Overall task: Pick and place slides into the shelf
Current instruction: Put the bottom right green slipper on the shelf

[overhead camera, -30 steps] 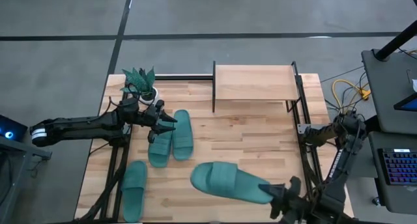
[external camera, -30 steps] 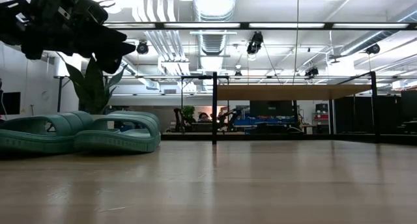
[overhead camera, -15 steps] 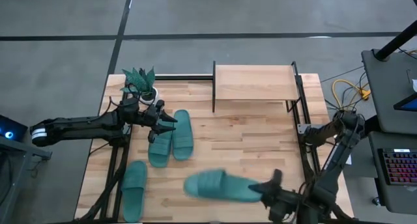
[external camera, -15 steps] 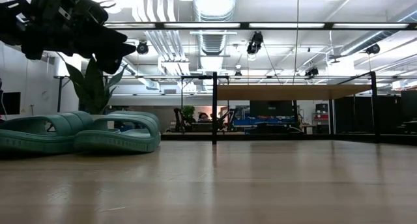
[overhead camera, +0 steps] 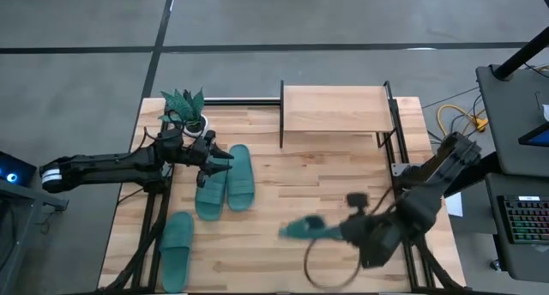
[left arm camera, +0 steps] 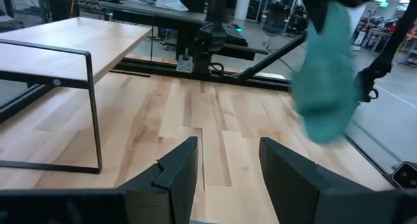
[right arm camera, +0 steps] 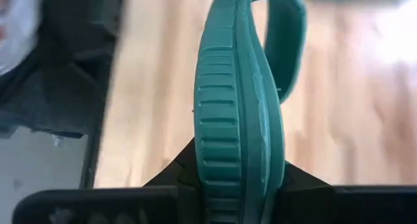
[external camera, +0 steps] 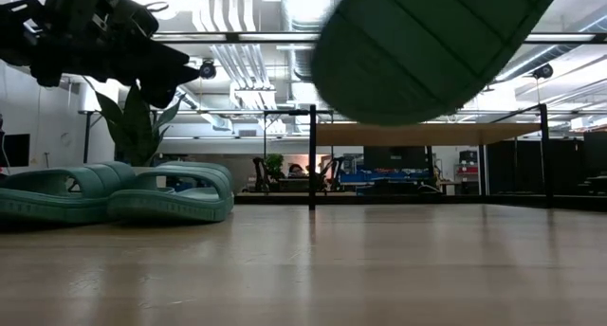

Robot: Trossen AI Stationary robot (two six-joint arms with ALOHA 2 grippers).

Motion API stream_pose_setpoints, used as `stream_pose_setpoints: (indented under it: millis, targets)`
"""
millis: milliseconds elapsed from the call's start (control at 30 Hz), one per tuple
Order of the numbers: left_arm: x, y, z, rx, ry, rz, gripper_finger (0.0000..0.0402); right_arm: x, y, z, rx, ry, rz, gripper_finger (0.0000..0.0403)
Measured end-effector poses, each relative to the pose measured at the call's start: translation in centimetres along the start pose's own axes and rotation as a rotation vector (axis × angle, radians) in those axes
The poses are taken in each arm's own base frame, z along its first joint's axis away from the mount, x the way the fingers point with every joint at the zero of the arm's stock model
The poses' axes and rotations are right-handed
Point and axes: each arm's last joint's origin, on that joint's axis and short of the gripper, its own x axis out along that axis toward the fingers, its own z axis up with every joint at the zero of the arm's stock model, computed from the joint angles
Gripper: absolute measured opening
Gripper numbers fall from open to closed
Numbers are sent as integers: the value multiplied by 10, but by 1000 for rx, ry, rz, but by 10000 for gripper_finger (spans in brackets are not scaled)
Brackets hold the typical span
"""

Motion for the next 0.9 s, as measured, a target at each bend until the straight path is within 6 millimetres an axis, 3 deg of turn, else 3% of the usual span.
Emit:
stream_pose_setpoints:
  millis: [167,300,467,667,900]
  targets:
    - [0,0,-1,-1,2,1,149,-45,-13,7,140,42,-84,59]
    - [0,0,-3,-3,7,1,149,-66,-15,17,151,-44,-66,59]
    - [0,0,-4,-5,10,1,149,-66,-17,22,21,-71,-123,59]
    - [0,0,-3,-4,9,1,149,-51,-12,30,-298,-164,-254,59]
    - [0,0,-3,-2,5,1,149,-37,11,52,-643,-366,13,59]
